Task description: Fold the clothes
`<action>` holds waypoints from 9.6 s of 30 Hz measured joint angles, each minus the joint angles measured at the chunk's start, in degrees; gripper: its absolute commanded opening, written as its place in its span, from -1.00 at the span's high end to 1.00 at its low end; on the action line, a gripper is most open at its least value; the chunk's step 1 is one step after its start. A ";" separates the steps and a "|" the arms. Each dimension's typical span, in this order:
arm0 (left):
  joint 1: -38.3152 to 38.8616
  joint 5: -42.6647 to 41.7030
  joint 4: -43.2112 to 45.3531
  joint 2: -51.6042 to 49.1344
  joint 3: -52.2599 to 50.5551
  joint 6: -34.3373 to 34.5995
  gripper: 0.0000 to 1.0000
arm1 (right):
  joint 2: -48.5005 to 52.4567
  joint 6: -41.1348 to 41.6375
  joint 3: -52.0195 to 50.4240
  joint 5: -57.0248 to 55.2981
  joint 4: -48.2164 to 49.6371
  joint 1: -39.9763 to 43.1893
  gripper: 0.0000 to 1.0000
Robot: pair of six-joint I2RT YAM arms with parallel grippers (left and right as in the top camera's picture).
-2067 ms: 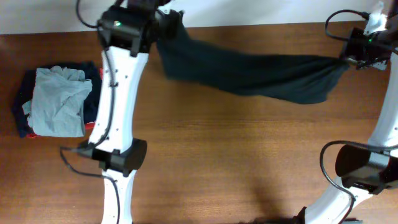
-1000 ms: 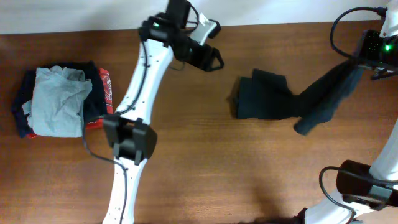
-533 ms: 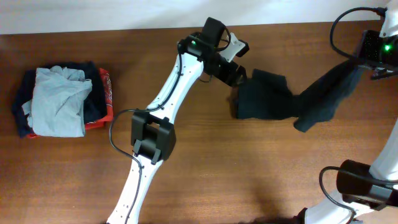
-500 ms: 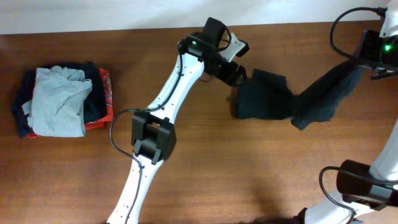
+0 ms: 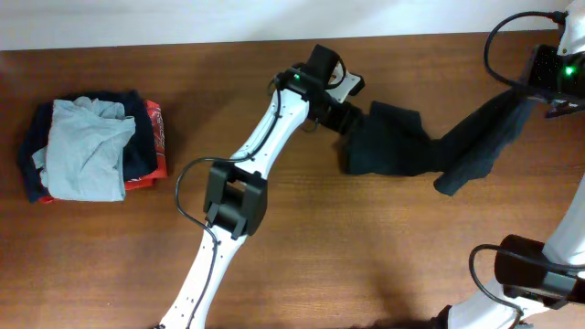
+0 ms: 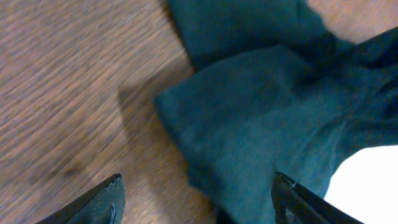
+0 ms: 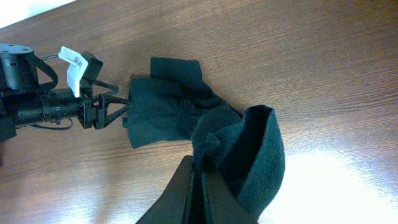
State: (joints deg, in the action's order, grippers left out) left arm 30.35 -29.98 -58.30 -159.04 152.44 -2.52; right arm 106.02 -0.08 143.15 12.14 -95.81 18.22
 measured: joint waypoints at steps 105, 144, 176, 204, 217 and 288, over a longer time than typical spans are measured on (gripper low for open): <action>-9.81 45.79 -22.47 36.22 -4.31 10.14 0.99 | -8.85 0.13 -37.27 -0.13 20.28 -5.57 0.92; -9.51 30.10 -24.61 31.80 -4.42 5.18 -0.09 | -10.95 0.04 -37.31 -3.17 7.37 -5.57 0.92; -9.49 17.66 -15.56 4.59 -4.55 -9.53 0.35 | -10.95 0.04 -37.31 -3.30 7.34 -5.57 0.92; -9.46 22.77 -30.77 3.61 26.23 -7.91 0.99 | -10.95 0.04 -37.31 -3.32 7.34 -5.57 0.91; -9.46 24.70 -32.79 7.54 26.51 -7.50 0.79 | -10.95 0.04 -37.31 -3.32 7.06 -5.57 0.91; -7.10 20.50 -18.75 8.63 -8.46 -10.58 0.28 | -10.95 -0.44 -37.31 -3.32 6.47 -5.57 0.90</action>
State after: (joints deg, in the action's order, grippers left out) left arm 23.24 -9.47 -77.06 -150.41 143.98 -13.10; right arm 95.07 -0.51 105.84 8.82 -89.34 12.64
